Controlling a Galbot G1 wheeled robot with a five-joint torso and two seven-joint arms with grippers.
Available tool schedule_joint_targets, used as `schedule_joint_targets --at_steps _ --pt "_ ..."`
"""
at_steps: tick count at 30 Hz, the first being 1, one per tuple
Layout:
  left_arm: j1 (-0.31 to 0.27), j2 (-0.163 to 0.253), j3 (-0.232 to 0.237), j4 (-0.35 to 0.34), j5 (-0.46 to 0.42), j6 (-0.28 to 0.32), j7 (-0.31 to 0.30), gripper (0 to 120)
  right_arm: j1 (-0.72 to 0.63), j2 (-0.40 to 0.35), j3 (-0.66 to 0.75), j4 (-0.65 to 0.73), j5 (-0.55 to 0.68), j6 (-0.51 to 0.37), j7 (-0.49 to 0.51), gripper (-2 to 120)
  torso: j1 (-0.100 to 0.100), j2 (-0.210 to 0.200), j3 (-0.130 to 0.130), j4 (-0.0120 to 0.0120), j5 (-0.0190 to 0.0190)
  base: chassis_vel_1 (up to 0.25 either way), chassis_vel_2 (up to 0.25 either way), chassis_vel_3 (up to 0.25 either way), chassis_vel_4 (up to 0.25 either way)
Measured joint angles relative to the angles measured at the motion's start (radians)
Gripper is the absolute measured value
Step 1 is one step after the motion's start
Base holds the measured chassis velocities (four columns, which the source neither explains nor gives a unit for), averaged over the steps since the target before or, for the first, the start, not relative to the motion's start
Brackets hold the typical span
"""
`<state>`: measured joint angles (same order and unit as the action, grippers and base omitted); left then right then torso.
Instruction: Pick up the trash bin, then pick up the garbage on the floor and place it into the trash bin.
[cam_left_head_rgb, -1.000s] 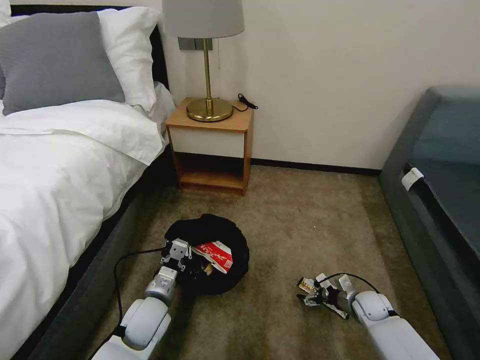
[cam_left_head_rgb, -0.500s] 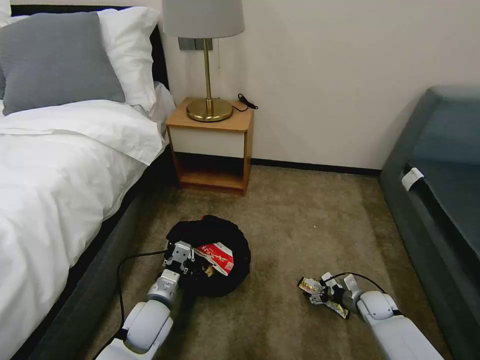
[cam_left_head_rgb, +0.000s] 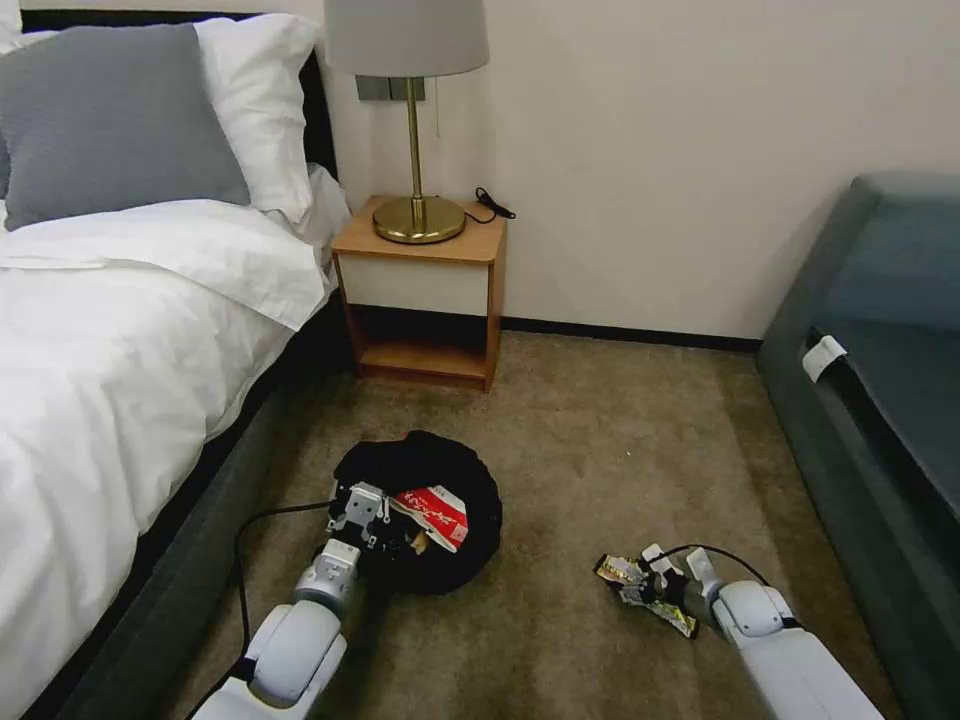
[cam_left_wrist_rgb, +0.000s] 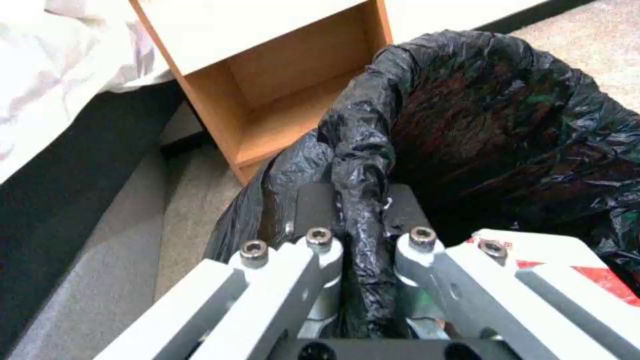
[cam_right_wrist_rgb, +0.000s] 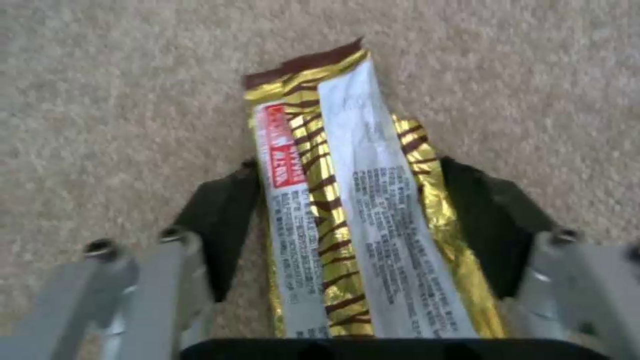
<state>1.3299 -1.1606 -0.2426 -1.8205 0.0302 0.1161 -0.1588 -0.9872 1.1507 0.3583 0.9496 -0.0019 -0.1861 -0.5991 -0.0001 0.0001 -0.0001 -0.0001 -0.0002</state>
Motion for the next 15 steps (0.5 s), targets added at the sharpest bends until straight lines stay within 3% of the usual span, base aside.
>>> schedule_joint_targets --at_steps 4,15 --pt "0.000 0.000 0.000 0.000 0.000 -0.002 0.001 4 -0.004 0.001 0.005 0.003 0.000 0.002 -0.001 52 0.000 0.000 0.000 0.0003 0.0003 0.000 0.000 0.000 0.000" --pt "0.003 0.003 -0.001 -0.009 -0.001 -0.006 0.008 4 -0.023 0.001 0.025 0.016 -0.007 0.010 0.001 9 0.000 0.000 0.000 0.0004 0.0003 0.000 0.000 0.000 0.000"
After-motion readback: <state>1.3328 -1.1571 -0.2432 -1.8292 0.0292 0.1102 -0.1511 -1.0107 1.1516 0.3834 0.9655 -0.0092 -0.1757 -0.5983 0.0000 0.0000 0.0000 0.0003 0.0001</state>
